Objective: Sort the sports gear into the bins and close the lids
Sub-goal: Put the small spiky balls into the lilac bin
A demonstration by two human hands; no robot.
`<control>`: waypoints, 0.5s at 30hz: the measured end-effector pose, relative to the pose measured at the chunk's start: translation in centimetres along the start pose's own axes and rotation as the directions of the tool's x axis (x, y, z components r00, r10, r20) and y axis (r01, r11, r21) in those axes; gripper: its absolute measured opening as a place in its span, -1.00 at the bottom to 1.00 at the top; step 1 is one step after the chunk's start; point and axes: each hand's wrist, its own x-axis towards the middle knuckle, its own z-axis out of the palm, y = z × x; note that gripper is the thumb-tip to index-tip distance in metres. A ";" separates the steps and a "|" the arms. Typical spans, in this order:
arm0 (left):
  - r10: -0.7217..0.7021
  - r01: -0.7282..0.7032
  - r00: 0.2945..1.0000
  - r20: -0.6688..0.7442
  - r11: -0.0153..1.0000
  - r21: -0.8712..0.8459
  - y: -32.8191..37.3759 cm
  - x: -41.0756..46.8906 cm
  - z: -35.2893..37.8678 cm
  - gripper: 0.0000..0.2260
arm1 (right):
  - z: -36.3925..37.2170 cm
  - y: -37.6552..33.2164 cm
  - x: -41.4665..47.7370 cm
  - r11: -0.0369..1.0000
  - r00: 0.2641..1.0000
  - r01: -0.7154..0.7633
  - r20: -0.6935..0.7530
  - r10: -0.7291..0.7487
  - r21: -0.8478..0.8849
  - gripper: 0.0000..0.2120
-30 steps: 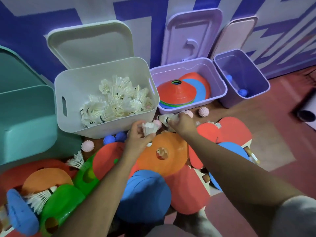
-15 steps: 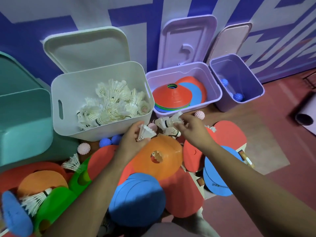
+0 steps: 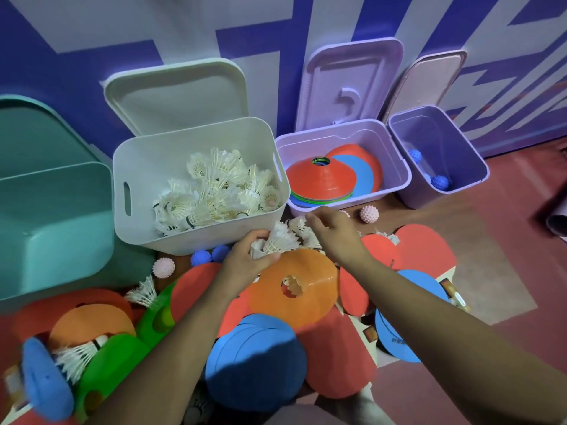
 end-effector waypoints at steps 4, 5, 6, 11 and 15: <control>-0.019 0.019 1.000 0.010 1.000 0.010 -1.1 0.0 -0.3 -0.68 | 2.0 2.3 2.8 0.952 0.994 -0.066 0.069 0.091 -0.297 -0.66; -0.024 0.024 1.000 0.001 1.000 0.009 -1.2 -0.2 -0.3 -0.67 | 2.7 2.5 3.4 0.949 0.992 -0.069 0.080 0.098 -0.308 -0.67; -0.032 0.032 0.999 -0.008 0.999 0.008 -1.4 -0.3 -0.4 -0.67 | 3.5 2.9 4.0 0.942 0.990 -0.081 0.081 0.113 -0.325 -0.66; -0.059 0.060 0.998 -0.031 0.998 0.025 -2.1 -0.8 -1.3 -0.67 | 6.3 5.2 6.1 0.899 0.992 -0.099 0.027 0.122 -0.427 -0.81; -0.047 0.048 0.999 -0.015 0.998 0.043 -2.4 -1.4 -1.9 -0.66 | 5.9 5.5 4.9 0.883 1.000 -0.005 -0.003 0.005 -0.470 -0.73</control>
